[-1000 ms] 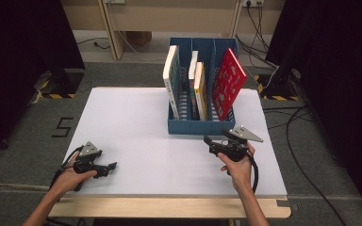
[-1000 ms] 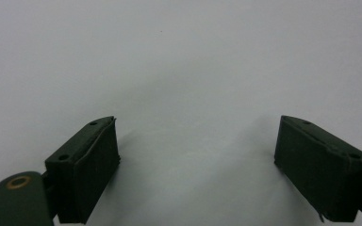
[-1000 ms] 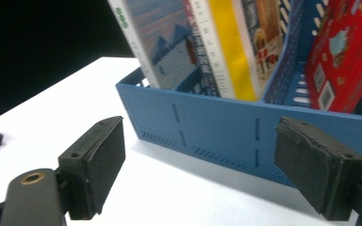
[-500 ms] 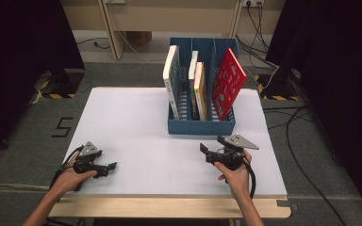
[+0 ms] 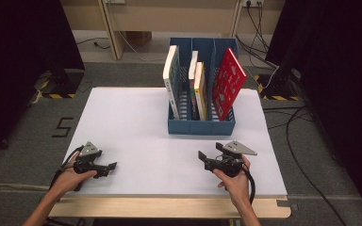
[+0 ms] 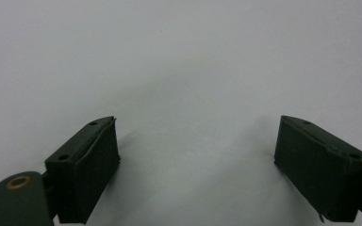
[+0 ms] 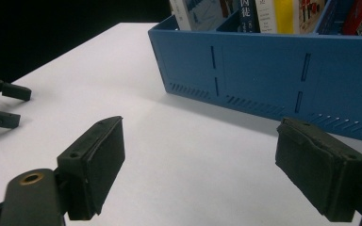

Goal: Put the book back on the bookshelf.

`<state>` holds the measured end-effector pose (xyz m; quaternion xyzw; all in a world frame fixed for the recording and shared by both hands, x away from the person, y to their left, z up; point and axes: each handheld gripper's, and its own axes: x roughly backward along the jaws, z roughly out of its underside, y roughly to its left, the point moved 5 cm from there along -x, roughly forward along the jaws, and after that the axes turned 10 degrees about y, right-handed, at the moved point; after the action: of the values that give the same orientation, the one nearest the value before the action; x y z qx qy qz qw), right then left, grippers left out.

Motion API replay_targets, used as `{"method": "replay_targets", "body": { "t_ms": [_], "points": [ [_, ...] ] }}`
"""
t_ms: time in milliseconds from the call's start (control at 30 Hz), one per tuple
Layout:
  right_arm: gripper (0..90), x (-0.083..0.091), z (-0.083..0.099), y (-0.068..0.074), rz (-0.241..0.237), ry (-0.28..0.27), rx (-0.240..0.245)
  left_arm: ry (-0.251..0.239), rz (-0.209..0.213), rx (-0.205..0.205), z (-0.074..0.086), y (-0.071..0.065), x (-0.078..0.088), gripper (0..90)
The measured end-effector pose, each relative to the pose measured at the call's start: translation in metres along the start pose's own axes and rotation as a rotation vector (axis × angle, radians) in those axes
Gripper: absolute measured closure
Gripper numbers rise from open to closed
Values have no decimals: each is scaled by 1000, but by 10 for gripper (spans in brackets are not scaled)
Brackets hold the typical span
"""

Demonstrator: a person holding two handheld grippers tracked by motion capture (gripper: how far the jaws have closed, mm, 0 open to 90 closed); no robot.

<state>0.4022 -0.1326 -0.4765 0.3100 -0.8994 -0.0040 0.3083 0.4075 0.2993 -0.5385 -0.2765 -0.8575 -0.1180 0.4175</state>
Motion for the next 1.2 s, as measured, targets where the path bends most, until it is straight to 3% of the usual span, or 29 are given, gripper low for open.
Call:
{"method": "replay_targets", "body": {
  "t_ms": [767,1200],
  "points": [
    [161,-2,31,9,-21,85,-5,0,1,1,0,0,0,131],
    [161,-6,47,12,16,180,47,0,0,0,0,0,0,131]
  ]
}}
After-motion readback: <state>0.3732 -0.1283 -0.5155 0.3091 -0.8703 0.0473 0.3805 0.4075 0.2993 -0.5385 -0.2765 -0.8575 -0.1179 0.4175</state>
